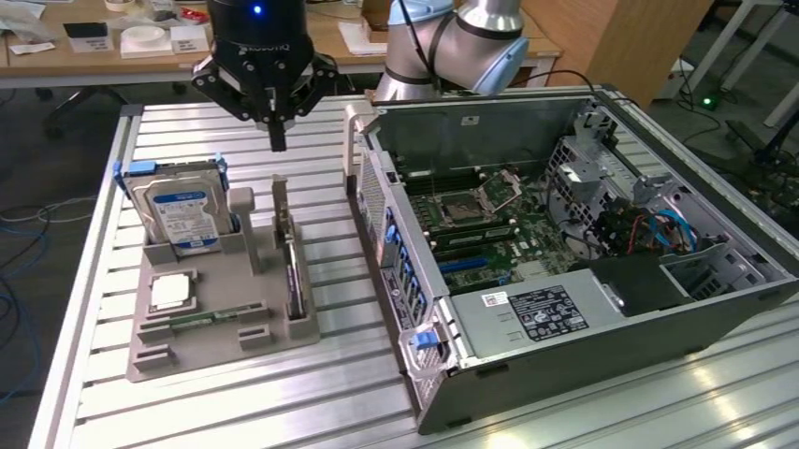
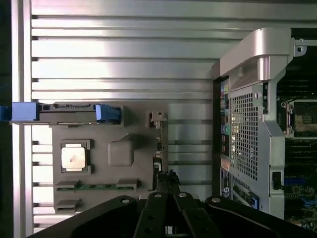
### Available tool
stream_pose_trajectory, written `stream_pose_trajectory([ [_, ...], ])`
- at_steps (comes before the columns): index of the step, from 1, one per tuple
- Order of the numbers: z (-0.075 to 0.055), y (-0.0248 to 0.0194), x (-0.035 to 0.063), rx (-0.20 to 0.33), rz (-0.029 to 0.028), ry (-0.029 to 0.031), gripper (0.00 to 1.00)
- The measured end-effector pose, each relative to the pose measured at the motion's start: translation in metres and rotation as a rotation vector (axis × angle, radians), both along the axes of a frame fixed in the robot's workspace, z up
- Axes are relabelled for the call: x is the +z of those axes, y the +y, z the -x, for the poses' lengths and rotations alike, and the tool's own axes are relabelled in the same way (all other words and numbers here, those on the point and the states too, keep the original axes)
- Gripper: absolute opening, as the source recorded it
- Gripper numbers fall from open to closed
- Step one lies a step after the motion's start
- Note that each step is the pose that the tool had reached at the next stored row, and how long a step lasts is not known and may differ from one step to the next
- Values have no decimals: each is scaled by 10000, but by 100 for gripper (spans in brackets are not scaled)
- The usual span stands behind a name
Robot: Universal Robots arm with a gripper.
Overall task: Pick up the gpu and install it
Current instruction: 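Reach for the gpu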
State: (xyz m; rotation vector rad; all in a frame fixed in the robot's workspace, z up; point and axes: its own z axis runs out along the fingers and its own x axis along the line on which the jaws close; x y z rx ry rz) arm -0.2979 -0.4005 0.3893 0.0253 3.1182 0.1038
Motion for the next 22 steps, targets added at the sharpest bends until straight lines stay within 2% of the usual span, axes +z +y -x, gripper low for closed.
stream_pose_trajectory([
  [6, 121, -14, -2, 100, -1, 0, 11],
  [9, 153, -44, -2, 124, 0, 2, 11],
  [18, 217, -175, -7, 171, -1, 0, 11],
  [22, 223, -181, -7, 171, 0, 0, 11],
])
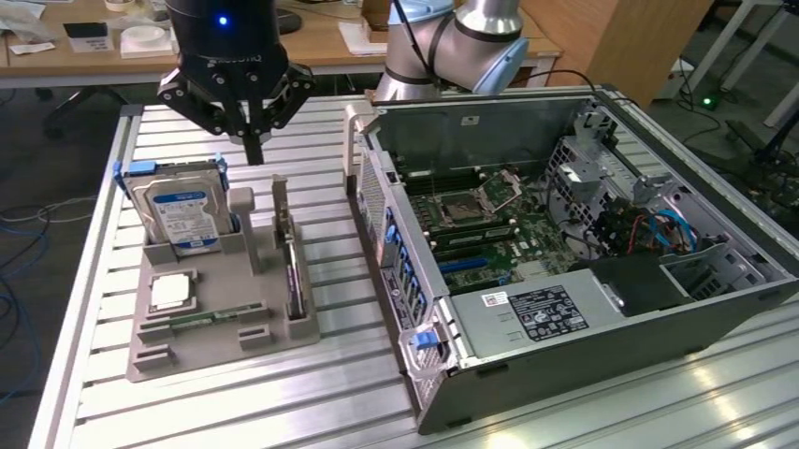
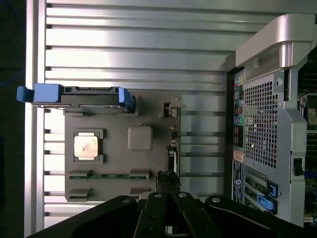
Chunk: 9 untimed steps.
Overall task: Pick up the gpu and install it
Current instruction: 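Reach for the gpu, then pick up the gpu and move the gpu toward the slot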
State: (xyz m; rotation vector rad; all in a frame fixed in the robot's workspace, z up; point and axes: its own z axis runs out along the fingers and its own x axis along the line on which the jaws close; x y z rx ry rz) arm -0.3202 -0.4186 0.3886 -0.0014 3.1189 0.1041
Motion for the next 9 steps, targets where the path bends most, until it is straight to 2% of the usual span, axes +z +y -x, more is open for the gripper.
stream_pose_trajectory([
  [9, 0, -1, 0, 2, 0, 0, 11],
])
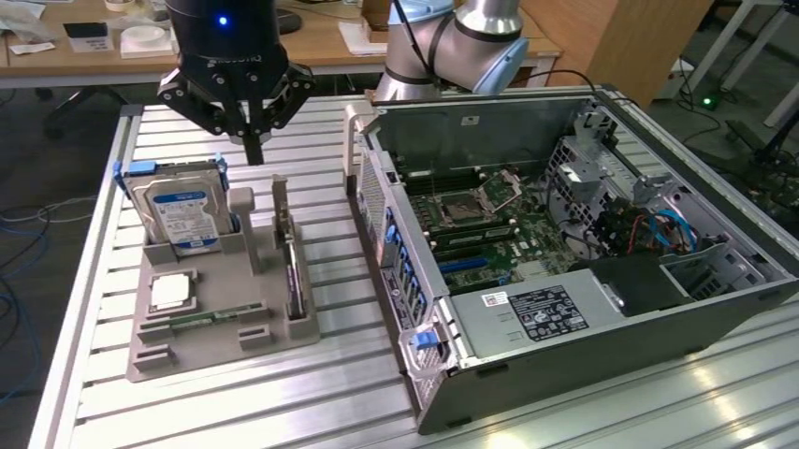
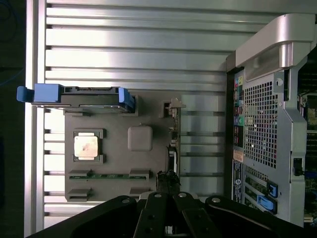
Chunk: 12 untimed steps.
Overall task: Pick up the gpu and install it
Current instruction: 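Pick up the gpu and move the gpu toward the slot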
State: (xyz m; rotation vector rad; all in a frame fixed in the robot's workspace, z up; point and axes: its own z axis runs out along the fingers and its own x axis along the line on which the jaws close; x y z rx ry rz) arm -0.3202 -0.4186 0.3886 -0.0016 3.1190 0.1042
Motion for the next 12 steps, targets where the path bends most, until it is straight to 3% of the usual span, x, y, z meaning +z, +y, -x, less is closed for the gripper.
stream_pose_trajectory([
  [4, -1, -2, 0, -1, -5, 2, 11],
  [7, -1, -2, -4, 0, 6, 1, 23],
  [11, -1, -2, -17, 0, 85, 1, 41],
  [12, -1, -2, -21, -1, 118, 2, 41],
])
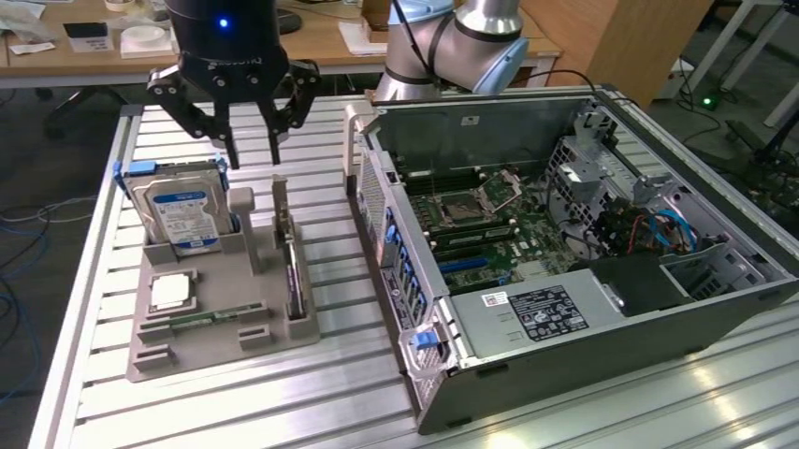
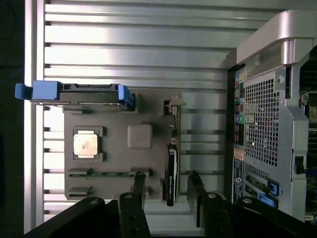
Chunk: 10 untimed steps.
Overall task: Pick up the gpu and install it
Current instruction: 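Pick up the gpu and move the gpu toward the slot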
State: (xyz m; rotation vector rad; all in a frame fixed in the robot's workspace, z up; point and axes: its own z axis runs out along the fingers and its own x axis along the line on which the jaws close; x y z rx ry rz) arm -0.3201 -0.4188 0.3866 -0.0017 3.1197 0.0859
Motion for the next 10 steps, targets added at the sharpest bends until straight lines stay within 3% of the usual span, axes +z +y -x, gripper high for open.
stream_pose_trajectory([
  [2, 0, 0, -10, 0, 88, 0, 53],
  [3, 0, 0, -16, 0, 125, -3, 53],
  [4, 0, 0, -20, 0, 192, -2, 59],
  [5, 0, 0, -23, 0, 299, -1, 59],
  [8, 0, 0, -31, -29, 726, -36, 59],
  [9, 0, 0, -41, -67, 786, -53, 59],
  [10, 0, -1, -59, -109, 792, -55, 59],
])
